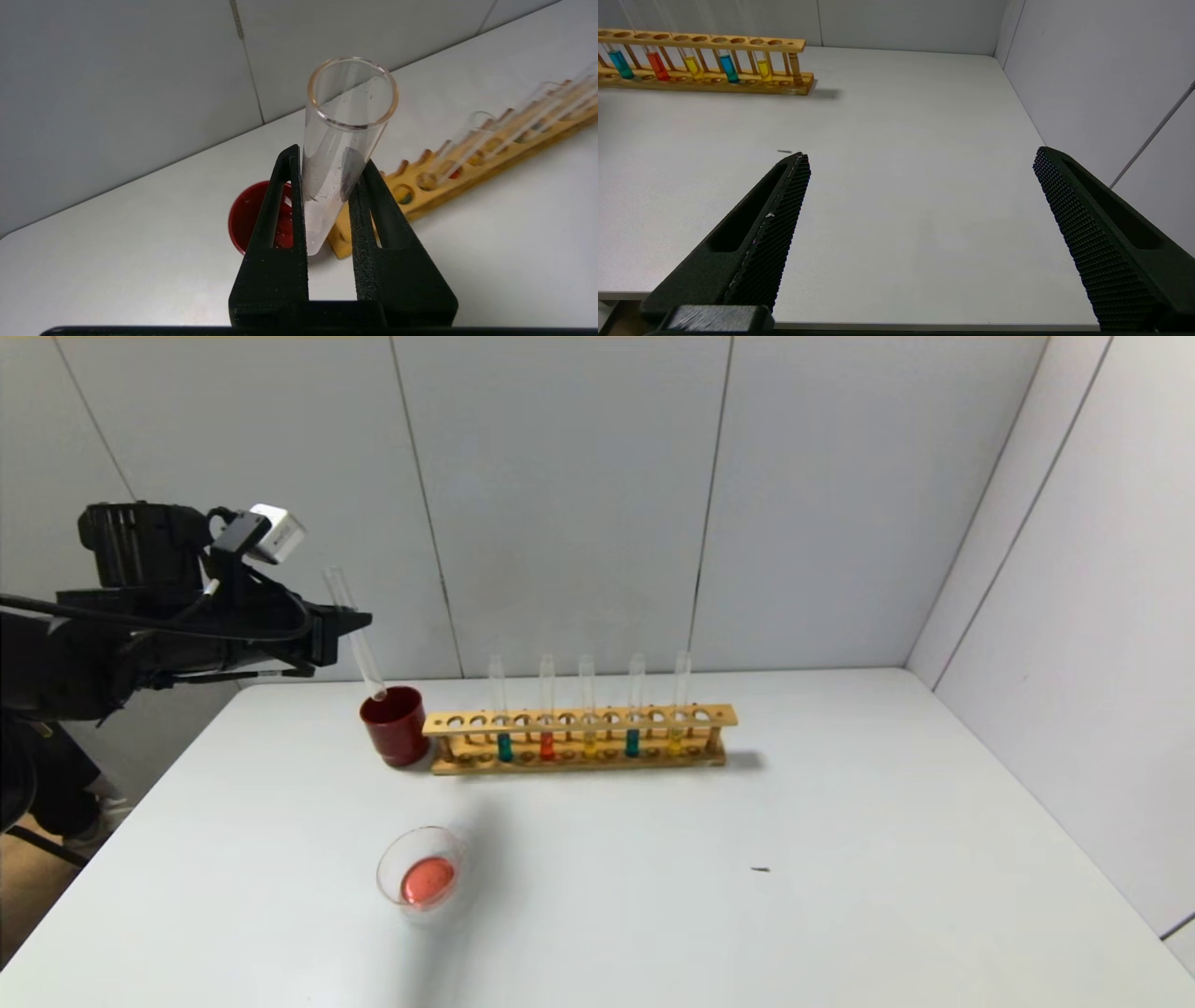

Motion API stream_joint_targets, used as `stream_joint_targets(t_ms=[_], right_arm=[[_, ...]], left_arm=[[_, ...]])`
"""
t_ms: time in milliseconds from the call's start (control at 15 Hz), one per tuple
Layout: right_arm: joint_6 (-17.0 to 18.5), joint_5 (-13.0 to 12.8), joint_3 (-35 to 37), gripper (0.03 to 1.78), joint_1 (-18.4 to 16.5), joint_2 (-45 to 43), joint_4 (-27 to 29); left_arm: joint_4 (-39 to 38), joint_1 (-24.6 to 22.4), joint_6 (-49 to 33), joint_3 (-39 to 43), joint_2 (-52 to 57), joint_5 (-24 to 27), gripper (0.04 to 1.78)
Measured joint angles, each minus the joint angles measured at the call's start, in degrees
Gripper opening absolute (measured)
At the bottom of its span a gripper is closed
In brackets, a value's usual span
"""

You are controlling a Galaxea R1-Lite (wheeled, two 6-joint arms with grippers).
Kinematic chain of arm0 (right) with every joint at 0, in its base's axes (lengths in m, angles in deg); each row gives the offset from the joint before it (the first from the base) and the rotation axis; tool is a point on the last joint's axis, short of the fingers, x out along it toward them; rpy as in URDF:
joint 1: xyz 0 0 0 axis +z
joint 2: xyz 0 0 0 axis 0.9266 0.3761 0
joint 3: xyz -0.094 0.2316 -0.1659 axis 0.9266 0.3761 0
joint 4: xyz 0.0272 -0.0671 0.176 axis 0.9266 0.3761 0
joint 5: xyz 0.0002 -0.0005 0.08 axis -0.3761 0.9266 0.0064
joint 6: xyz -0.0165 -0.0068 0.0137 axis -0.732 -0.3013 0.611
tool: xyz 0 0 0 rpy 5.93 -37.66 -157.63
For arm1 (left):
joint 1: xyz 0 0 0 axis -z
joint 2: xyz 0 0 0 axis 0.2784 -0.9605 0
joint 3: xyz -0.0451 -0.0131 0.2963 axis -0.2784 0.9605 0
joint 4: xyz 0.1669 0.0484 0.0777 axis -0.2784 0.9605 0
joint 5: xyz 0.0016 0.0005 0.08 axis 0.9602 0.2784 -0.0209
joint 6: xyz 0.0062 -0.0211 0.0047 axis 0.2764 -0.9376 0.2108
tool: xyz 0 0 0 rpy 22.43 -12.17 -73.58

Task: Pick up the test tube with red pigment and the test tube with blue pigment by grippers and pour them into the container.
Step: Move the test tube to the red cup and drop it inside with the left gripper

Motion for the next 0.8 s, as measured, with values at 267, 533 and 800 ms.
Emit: stream_joint_targets(t_ms=[267, 533, 800], right_arm=[[0.0, 0.0, 0.0, 1.75, 0.0, 0.0, 0.0], [0.0, 0.0, 0.0, 1.75, 0.0, 0.0, 0.0], [0.0, 0.0, 0.0, 1.75, 0.0, 0.0, 0.0]], left_arm=[[-4.7, -0.8, 0.1, -3.7, -8.9, 0.0, 0.31], [-5.2, -1.0, 0.1, -6.6, -15.5, -0.1, 0.31], [-5.2, -1.0, 0.2, -7.4, -18.8, -0.1, 0.31]])
